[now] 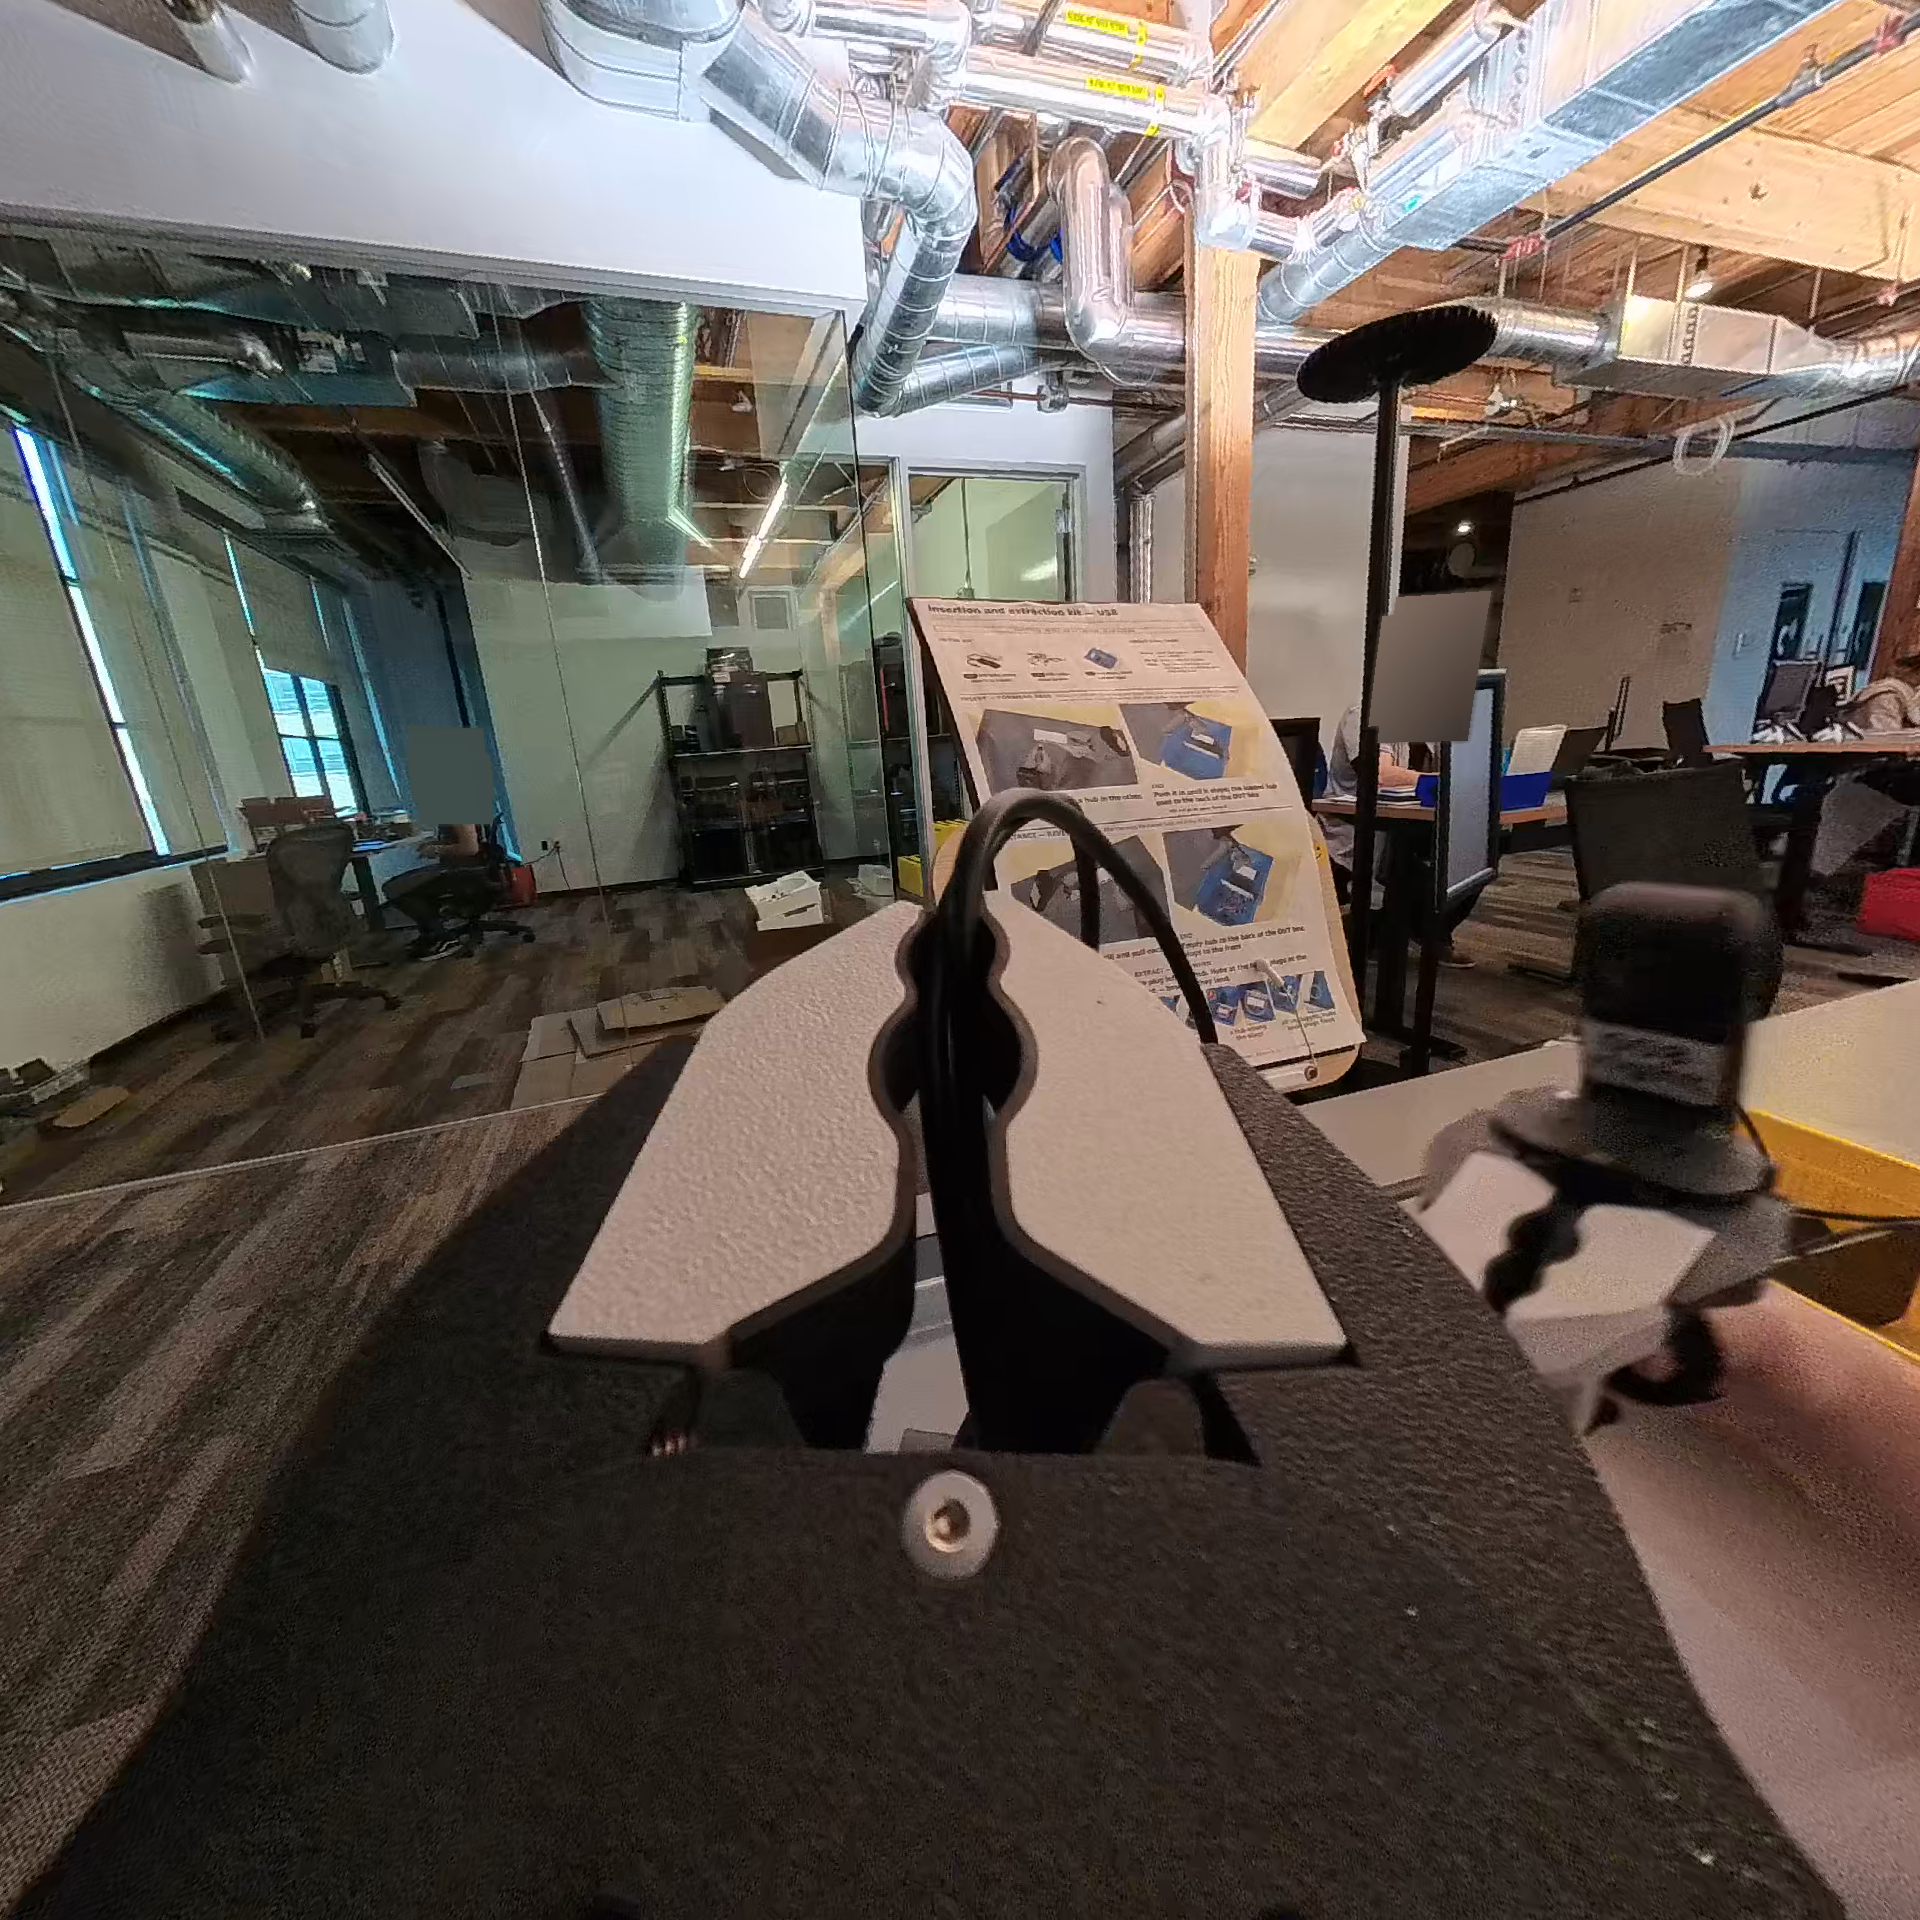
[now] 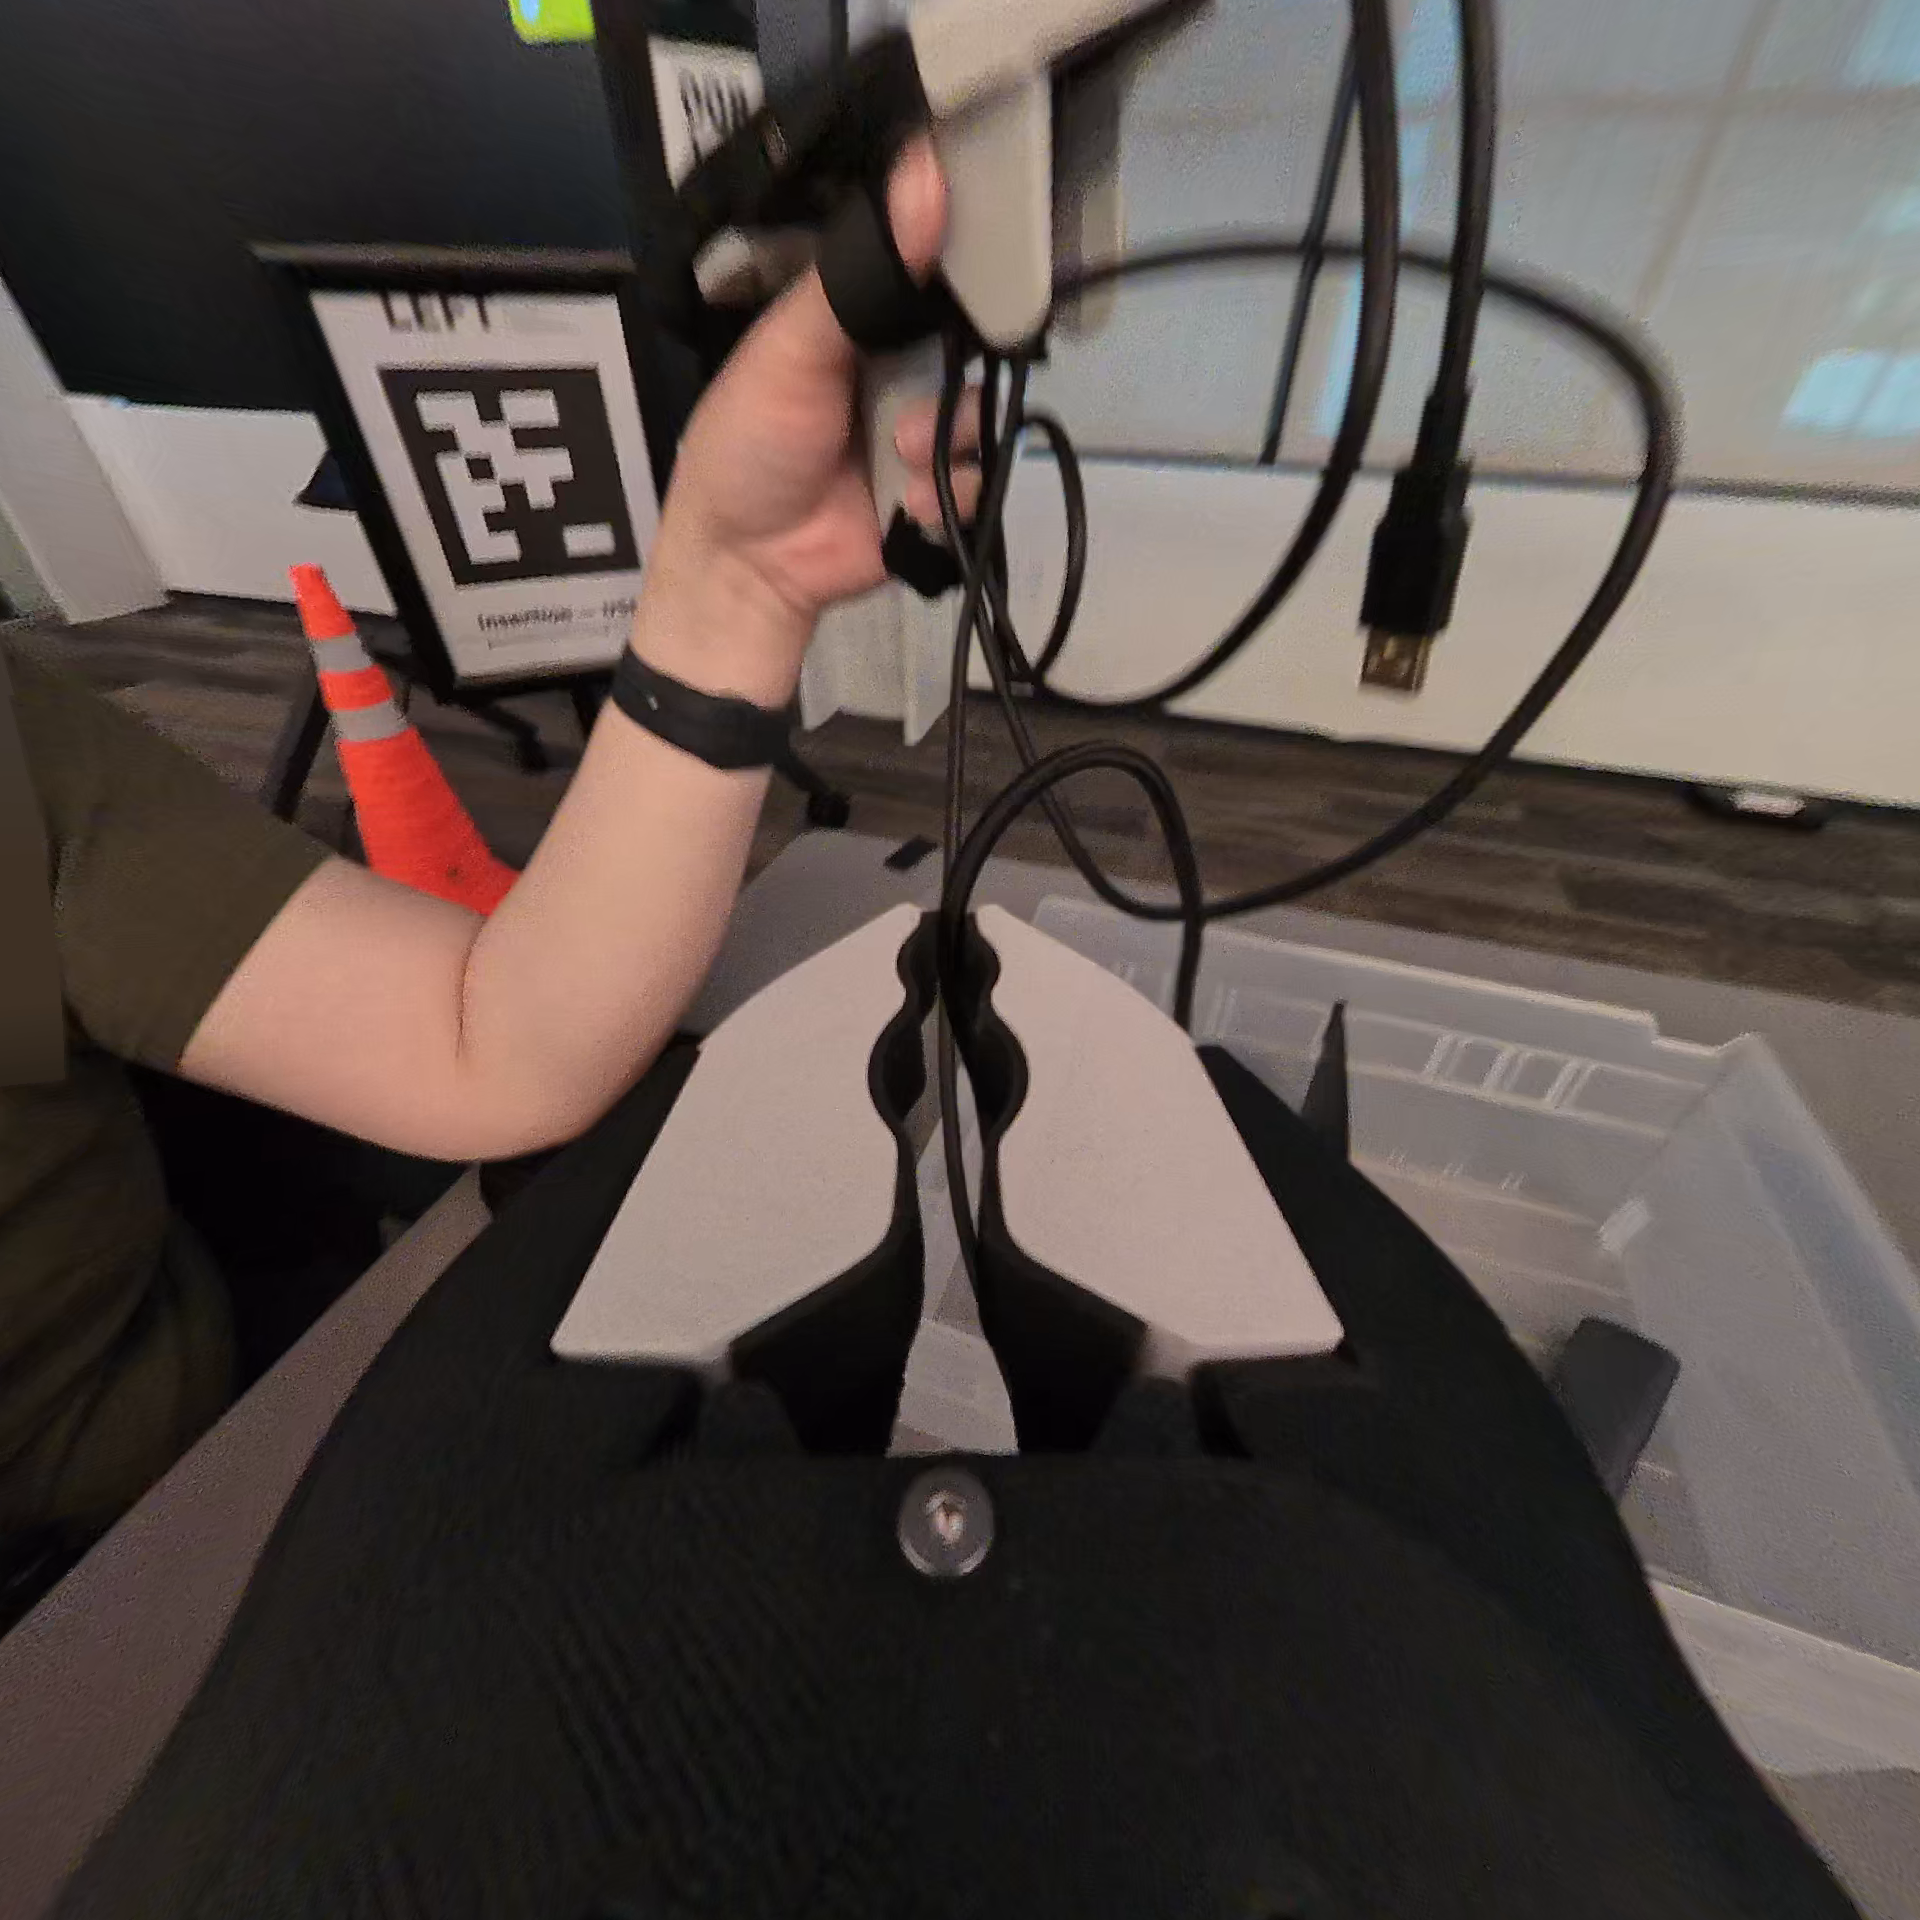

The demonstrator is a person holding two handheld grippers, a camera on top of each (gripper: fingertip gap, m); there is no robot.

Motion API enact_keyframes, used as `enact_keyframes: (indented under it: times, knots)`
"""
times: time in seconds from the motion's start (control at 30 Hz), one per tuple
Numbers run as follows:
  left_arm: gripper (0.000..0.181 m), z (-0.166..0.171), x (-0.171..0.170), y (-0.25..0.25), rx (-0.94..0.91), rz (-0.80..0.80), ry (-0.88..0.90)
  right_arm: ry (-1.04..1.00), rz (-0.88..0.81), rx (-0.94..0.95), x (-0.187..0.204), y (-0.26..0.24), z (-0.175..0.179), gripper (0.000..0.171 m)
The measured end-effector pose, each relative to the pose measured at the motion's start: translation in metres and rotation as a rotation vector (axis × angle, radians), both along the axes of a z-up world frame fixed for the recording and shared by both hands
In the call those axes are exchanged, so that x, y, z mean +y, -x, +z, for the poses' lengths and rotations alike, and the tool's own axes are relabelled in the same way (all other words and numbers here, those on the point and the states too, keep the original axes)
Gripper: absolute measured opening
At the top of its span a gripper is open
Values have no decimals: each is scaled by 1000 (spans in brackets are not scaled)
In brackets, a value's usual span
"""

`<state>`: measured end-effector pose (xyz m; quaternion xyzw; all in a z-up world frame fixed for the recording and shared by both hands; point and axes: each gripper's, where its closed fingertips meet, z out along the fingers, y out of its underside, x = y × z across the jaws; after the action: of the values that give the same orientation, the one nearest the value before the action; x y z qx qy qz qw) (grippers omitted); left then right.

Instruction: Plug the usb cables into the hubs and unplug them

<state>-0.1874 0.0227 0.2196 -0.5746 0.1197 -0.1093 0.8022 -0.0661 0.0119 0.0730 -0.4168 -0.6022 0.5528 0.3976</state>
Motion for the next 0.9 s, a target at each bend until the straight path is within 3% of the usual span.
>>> enact_keyframes:
  times: [0.17, 0.27, 0.33, 0.4, 0.5, 0.73, 0.9]
  knots:
    - [5, 3, -6, -2, -17, -47, -17, 34, 61, -227, 9, 29, -47, 5]
    - [4, 3, -7, -2, -24, -59, -20, -29, -14, -302, 19, 42, -62, 7]
    - [4, 3, -7, -2, -27, -66, -20, -65, -54, -313, 22, 46, -64, 27]
    - [4, 2, -6, -4, -23, -82, -16, -93, -70, -301, 23, 43, -59, 27]
    - [5, 0, -5, -15, -5, -129, 1, -146, -147, -242, 28, 24, -34, 23]
    - [4, -10, -8, -77, 161, -314, 38, -338, -505, 57, 19, -59, 79, 23]
    - [5, -24, -11, -136, 306, -425, 76, -347, -651, 183, 4, -90, 113, 53]
